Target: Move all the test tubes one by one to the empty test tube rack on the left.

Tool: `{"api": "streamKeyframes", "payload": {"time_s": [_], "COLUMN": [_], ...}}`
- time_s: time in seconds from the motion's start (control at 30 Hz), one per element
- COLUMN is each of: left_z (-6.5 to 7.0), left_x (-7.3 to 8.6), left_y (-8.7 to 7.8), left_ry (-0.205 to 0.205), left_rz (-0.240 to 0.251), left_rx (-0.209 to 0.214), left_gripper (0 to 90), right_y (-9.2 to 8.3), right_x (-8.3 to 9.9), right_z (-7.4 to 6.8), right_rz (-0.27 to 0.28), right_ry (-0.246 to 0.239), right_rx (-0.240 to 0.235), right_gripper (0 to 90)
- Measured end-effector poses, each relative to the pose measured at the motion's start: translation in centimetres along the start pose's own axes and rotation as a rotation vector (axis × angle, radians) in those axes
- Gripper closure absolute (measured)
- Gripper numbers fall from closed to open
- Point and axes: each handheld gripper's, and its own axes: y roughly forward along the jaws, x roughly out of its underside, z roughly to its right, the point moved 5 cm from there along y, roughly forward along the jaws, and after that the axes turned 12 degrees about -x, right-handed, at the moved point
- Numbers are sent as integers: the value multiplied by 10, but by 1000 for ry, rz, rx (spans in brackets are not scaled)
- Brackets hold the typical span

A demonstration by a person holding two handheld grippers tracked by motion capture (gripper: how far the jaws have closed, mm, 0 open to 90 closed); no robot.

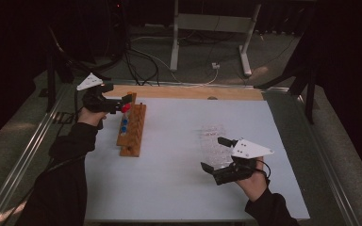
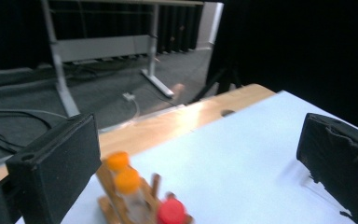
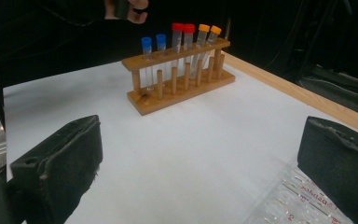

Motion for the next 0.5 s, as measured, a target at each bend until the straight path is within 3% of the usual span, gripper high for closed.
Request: {"api": "streamKeyframes", "payload": {"time_s": [0.27, 0.5], "left_z": [13, 23], "left_x": [12, 37], "left_y": [-38, -69], "left_ry": [3, 7], "left_rz": [26, 23], "left_rx": [43, 91], "left_gripper": [5, 5], "right_y": [0, -1], "right_x": [-1, -2], "right_z": [-2, -2], "right_rz": [-3, 0], "right_ry": [-4, -7], "right_rx": [-4, -2], "right_gripper": [2, 2]}}
